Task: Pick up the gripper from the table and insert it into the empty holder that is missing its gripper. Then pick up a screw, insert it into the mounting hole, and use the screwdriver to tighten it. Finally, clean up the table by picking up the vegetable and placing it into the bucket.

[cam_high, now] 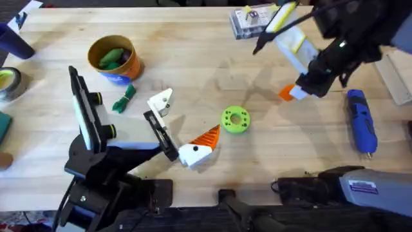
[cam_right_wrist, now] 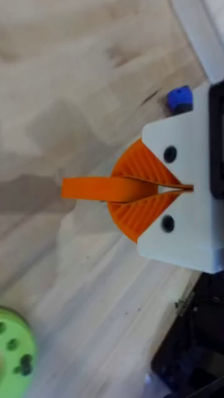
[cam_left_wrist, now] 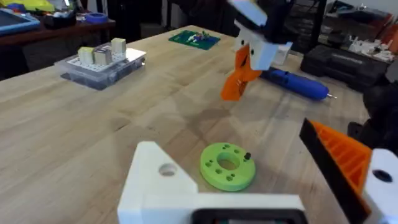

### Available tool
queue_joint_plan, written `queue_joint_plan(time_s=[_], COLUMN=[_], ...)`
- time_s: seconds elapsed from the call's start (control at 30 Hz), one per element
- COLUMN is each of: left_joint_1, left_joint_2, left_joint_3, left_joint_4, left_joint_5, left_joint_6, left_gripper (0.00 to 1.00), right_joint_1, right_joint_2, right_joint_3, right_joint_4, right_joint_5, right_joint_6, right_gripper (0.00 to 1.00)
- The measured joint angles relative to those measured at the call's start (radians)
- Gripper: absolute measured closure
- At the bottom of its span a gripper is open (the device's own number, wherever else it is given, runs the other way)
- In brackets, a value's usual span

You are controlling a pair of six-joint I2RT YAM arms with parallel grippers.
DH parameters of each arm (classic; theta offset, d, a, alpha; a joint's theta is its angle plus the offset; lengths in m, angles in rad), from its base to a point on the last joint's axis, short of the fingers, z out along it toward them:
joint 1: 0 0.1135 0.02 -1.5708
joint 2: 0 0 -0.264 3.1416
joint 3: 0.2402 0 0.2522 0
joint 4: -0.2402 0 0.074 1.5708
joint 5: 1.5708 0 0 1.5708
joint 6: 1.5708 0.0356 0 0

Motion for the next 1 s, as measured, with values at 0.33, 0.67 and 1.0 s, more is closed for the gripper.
queue_joint_plan(time_s=[0.33, 0.67, 1.0], left_joint_1=[0.0, 0.0, 0.0], left_joint_2=[0.0, 0.0, 0.0], left_joint_3=[0.0, 0.0, 0.0], left_joint_4=[0.0, 0.0, 0.0], left_joint_5=[0.0, 0.0, 0.0], left_joint_6=[0.0, 0.0, 0.0], left_gripper=[0.011, 0.011, 0.011], right_joint_1=[0.0, 0.0, 0.0], right_joint_2=[-0.274, -0.476, -0.529], right_joint_3=[0.108, 0.109, 0.083], right_joint_4=[0.026, 0.014, 0.108], right_joint_5=[-0.125, -0.163, -0.39], right_joint_6=[0.113, 0.39, 0.7], right_gripper=[0.989, 0.99, 0.99])
